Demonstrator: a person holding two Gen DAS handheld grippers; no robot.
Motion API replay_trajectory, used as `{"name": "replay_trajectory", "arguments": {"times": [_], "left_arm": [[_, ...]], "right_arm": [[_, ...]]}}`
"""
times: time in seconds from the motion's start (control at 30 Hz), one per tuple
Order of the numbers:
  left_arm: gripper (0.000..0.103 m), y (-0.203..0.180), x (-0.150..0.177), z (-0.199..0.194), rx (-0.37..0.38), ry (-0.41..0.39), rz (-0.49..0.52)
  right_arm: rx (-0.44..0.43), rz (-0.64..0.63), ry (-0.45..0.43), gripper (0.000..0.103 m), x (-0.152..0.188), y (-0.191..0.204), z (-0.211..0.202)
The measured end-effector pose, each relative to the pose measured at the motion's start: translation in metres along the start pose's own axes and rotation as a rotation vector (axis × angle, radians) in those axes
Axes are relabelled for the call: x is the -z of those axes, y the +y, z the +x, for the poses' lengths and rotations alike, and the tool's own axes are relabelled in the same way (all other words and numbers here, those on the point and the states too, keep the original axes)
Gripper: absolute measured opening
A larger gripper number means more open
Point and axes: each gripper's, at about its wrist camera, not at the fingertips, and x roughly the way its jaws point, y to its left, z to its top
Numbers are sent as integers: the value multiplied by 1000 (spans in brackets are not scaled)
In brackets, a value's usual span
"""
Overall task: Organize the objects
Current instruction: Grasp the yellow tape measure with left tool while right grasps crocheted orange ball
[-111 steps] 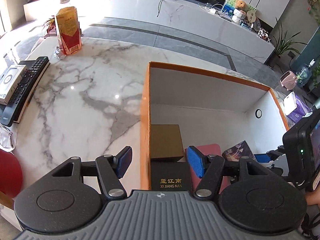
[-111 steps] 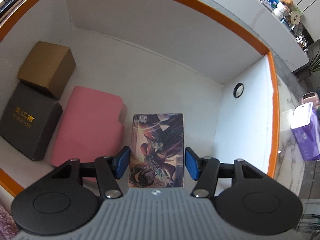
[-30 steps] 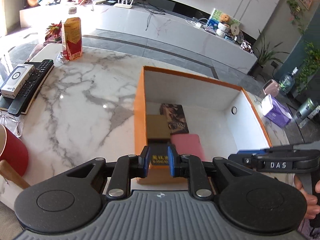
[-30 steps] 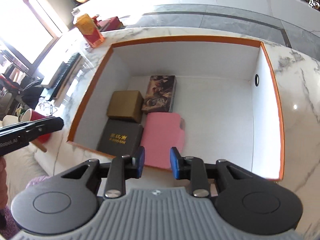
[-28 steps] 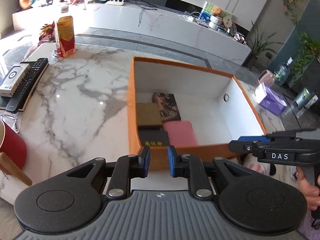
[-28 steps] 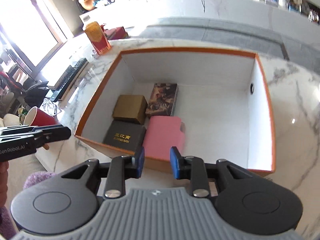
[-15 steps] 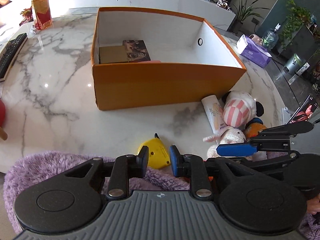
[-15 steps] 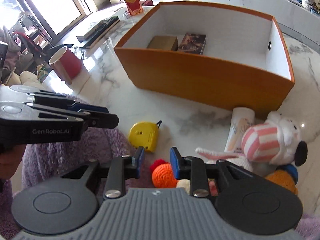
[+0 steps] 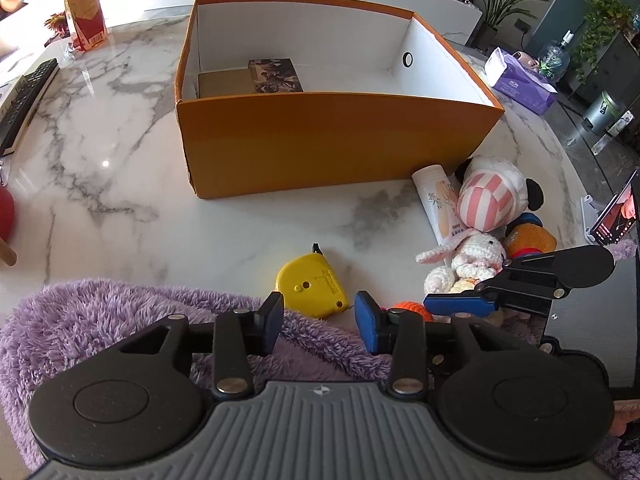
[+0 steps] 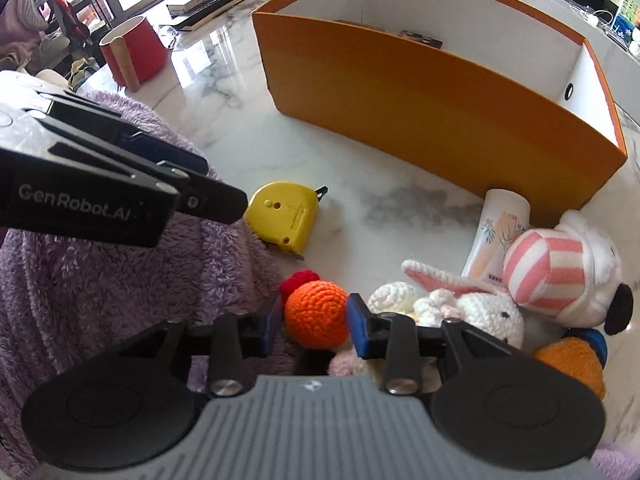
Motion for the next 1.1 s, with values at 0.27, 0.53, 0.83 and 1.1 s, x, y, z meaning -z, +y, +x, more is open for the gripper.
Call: {"name": "replay_trajectory", "arguments": {"times": [0.27, 0.53, 0.83, 1.1], "left_arm": [[51, 4, -2, 8, -5, 20, -30], [62, 10, -8, 15, 6, 33, -91], [69, 8, -25, 48, -25, 153, -175], [69, 2, -27, 76, -84, 228, -180]], "right_arm": [[80, -128, -19, 41, -2, 14, 16], [76, -79, -84, 39, -9, -4, 6], [132, 28, -172, 39, -24, -40, -9], [110, 82, -174, 40, -20, -59, -7]]}}
